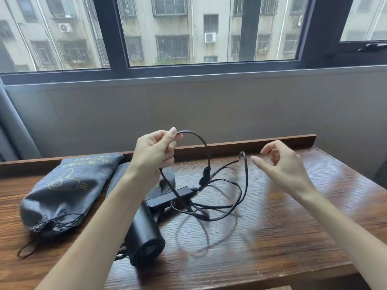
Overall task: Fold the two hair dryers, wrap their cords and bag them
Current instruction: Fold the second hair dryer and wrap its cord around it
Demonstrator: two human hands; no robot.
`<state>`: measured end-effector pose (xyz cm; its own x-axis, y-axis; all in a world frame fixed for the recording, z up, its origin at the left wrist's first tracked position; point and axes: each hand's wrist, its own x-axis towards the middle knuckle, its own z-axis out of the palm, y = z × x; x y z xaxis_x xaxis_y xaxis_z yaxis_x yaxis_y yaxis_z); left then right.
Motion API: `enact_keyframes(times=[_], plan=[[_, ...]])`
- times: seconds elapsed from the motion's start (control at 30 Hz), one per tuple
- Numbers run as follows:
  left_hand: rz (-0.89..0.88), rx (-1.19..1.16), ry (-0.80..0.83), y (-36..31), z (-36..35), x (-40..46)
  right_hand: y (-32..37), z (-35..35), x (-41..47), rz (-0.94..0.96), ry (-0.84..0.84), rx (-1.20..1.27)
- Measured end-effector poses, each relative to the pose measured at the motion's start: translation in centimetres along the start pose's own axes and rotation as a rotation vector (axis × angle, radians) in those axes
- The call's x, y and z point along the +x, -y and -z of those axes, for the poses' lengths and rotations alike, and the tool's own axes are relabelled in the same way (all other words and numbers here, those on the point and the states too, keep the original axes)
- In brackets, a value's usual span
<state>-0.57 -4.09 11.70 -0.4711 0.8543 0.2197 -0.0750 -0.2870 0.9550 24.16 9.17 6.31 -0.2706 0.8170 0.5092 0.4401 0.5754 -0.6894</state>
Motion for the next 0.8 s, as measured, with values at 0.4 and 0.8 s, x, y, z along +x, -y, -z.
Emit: enact_keyframes(times=[0.4,0.8], plan=[[-0.078,0.007,0.254,0.6,-4.5,-2.6,6.6,-0.6,0.2,0.419,-0.008,0.072],[-0.079,1.195,0.599,7.0,-0.2,-4.8,-0.1,7.6,-0.2,0.211,-0.223,0.104]])
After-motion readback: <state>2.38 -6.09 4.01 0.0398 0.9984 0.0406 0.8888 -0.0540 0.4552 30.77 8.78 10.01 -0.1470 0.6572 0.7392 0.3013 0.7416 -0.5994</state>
